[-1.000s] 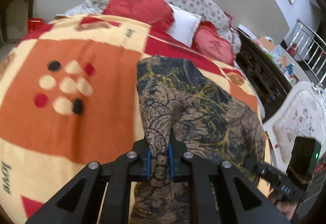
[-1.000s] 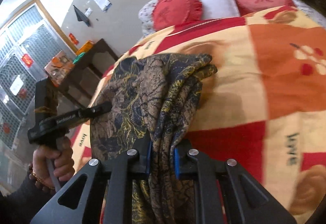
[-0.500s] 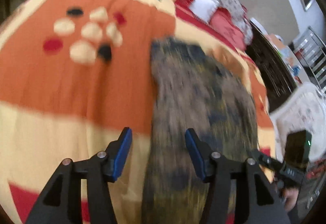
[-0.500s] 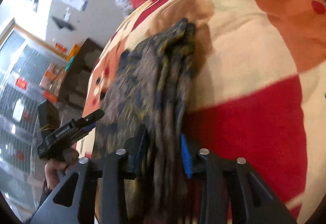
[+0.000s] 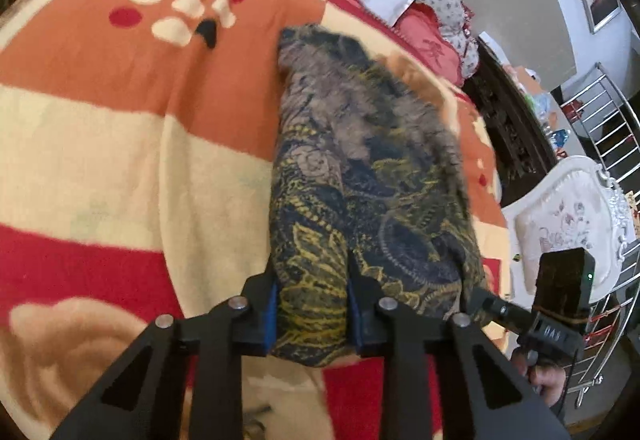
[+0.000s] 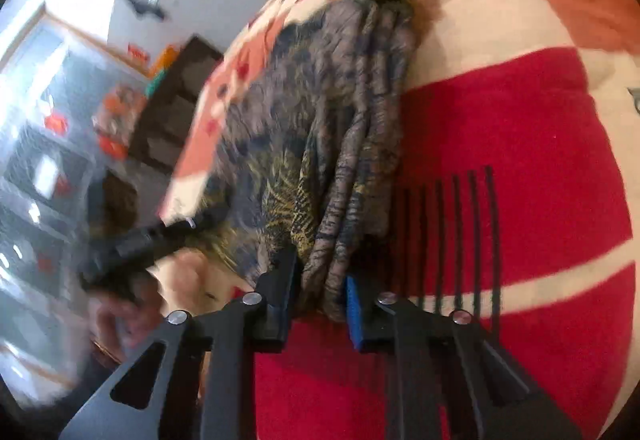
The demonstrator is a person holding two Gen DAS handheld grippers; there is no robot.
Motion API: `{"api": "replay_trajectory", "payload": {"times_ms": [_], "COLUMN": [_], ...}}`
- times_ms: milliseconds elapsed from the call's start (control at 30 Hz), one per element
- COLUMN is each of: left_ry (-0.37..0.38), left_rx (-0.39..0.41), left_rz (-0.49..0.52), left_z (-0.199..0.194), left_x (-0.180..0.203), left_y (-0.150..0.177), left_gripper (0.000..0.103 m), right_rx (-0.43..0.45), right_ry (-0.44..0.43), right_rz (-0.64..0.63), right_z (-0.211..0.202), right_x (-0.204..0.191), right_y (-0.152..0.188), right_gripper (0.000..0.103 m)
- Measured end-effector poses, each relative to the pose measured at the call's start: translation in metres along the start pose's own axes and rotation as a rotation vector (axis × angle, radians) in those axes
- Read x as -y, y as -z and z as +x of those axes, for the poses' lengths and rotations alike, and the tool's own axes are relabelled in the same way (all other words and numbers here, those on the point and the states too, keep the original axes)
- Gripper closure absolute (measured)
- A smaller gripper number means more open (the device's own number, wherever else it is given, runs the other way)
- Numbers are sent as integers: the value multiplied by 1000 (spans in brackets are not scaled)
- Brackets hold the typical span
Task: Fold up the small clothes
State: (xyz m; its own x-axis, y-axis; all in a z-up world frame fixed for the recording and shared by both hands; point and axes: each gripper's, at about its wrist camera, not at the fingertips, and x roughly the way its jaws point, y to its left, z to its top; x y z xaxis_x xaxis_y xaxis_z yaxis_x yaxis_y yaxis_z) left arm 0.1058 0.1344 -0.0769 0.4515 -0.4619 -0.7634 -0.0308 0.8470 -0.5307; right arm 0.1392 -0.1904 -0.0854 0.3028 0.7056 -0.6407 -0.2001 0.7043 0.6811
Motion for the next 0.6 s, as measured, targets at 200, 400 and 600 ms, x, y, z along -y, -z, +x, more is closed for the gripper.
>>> {"api": "replay_trajectory", "payload": {"times_ms": [200, 400, 600], "left_ry": [-38, -93, -125], "left_rx": [-49, 16, 226], "left_rz": [-7, -64, 105], "left_z": [1, -10, -26], "left_x": [0, -18, 40], "left_y": [13, 17, 11], "left_gripper": [68, 49, 71], "right_rx": [-15, 83, 135], "right_ry": [-185, 38, 125], "right_rz": [193, 324, -239], "right_z": [-28, -57, -47], "right_x": [39, 74, -70], "right_y": [14, 31, 31], "right_gripper": [85, 87, 86]}}
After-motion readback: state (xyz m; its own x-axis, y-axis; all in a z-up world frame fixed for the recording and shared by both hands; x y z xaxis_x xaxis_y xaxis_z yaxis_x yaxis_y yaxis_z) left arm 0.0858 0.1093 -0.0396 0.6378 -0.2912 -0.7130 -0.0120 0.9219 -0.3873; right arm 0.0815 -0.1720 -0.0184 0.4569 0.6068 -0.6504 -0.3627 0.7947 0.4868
